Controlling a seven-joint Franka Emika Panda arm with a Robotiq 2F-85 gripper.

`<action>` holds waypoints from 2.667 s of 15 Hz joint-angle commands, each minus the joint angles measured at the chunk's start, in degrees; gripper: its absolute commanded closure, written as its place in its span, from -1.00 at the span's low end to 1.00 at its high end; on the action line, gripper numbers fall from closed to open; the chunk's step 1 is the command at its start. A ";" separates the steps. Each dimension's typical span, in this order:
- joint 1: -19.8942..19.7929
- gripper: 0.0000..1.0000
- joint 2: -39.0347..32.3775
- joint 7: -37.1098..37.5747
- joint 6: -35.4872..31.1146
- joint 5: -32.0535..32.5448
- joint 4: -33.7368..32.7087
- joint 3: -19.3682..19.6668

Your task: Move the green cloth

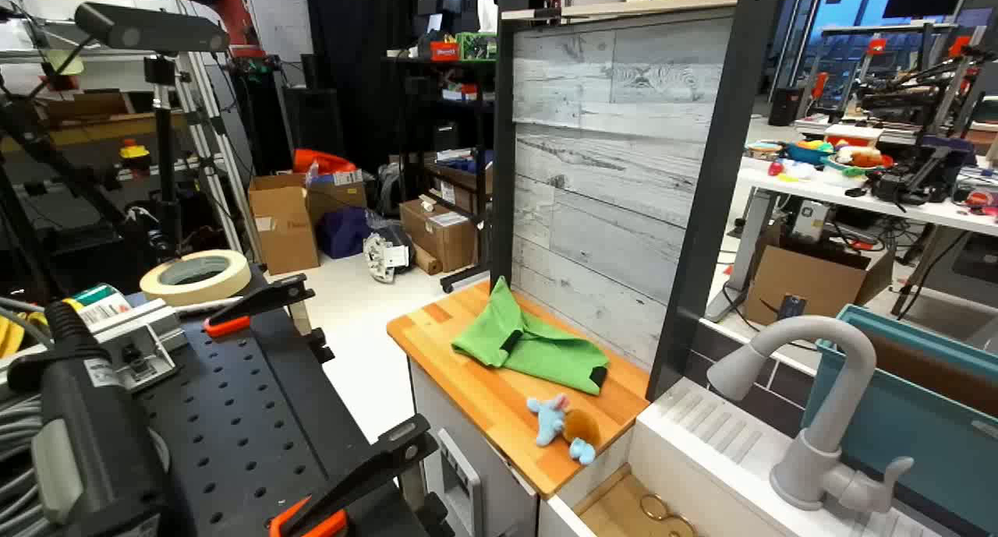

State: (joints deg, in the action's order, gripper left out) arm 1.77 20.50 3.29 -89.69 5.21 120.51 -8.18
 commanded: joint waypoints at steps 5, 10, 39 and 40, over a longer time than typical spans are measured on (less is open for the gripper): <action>1.03 -1.00 -0.09 0.29 0.12 0.26 -0.16 0.84; 1.01 -1.00 -1.04 3.36 -9.52 0.29 4.78 0.37; 12.89 -1.00 -52.37 33.18 -70.27 14.34 -0.08 17.94; 14.45 -1.00 -53.94 35.19 -74.14 14.08 -0.73 19.81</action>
State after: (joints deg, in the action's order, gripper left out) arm 11.55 -31.33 32.74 -154.76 18.18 119.81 6.44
